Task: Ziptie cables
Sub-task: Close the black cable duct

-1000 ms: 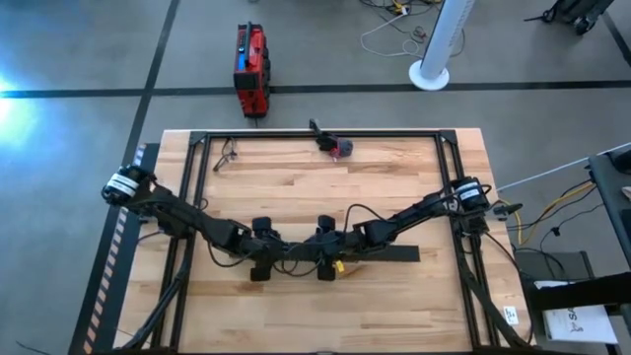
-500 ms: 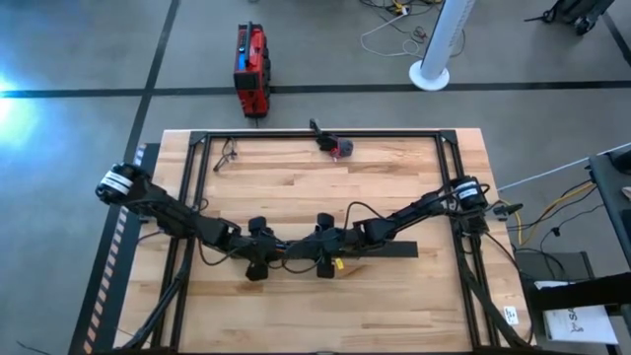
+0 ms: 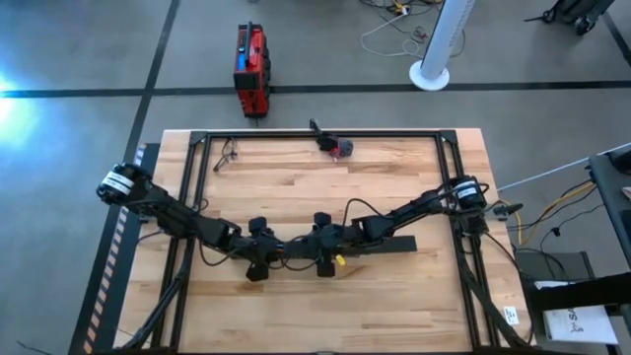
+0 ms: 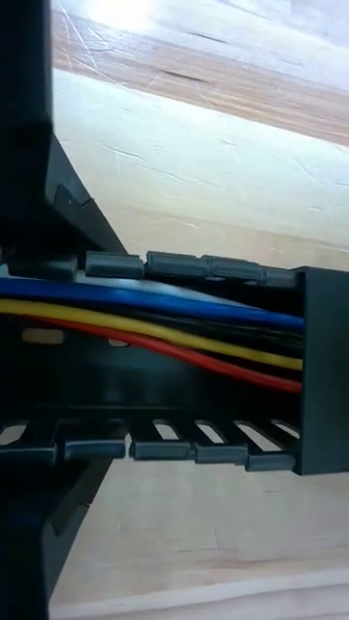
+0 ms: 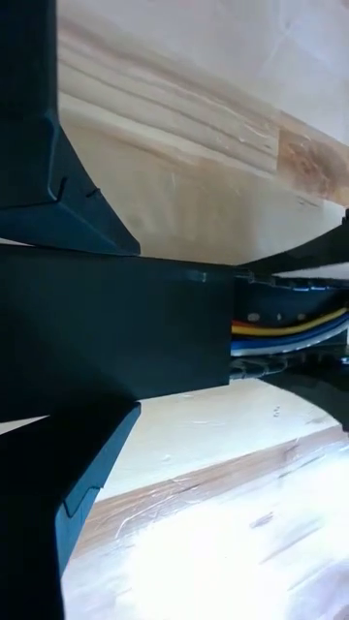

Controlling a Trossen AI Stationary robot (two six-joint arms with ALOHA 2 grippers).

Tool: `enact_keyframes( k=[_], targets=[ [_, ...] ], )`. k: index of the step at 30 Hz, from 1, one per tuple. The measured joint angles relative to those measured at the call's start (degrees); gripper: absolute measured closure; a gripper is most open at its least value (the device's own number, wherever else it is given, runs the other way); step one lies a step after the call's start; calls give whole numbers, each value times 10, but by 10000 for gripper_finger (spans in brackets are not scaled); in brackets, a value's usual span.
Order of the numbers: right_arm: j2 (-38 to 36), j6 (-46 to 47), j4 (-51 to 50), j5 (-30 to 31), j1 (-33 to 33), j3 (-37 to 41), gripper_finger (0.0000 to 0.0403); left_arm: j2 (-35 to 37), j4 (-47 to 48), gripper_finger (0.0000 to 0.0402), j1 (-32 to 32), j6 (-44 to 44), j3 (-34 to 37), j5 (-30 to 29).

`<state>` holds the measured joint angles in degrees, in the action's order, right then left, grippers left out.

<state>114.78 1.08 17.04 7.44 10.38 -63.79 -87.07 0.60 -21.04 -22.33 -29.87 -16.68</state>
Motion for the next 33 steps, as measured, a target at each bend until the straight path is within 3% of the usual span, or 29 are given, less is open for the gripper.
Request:
enact_keyframes(
  k=[19, 33],
  targets=[
    [-5, -8, -58, -50, 0, -2, 188, 0, -17, 171, 1, 1, 16, -5],
    [22, -3, -18, -7, 4, -24, 188, 0, -71, 172, 1, 8, 21, -13]
  ],
)
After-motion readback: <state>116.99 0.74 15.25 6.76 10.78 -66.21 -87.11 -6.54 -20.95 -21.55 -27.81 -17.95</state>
